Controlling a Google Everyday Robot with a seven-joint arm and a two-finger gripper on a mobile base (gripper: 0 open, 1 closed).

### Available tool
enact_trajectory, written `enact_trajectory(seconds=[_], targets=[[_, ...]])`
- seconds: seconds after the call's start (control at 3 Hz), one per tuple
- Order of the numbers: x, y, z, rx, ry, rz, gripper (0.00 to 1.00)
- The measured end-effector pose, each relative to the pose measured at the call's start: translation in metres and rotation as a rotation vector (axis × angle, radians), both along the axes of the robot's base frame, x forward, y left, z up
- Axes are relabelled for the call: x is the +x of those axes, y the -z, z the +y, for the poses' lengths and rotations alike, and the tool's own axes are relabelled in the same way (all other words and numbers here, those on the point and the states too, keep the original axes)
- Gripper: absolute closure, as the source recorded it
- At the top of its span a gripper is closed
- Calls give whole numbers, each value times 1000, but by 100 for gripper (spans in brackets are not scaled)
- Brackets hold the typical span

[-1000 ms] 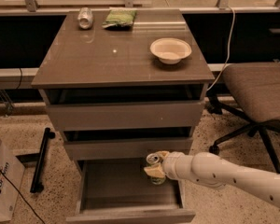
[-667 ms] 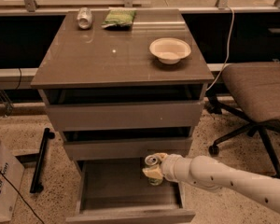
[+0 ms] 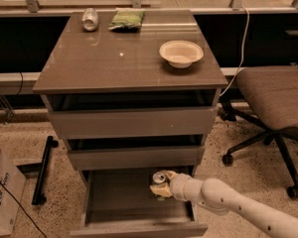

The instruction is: Place green can into bottom drawer

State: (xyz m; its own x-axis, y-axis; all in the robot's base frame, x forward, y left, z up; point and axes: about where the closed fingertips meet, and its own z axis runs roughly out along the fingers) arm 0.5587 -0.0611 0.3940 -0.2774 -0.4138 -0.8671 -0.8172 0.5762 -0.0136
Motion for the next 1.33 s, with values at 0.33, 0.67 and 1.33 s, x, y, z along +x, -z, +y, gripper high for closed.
enact_trajectory(seconds=[0.33,0.67,1.33], targets=[[1,55,-14,41,48,16,100],[8,86,-24,69,91,21,100],[20,151,-39,98,154,75,83]])
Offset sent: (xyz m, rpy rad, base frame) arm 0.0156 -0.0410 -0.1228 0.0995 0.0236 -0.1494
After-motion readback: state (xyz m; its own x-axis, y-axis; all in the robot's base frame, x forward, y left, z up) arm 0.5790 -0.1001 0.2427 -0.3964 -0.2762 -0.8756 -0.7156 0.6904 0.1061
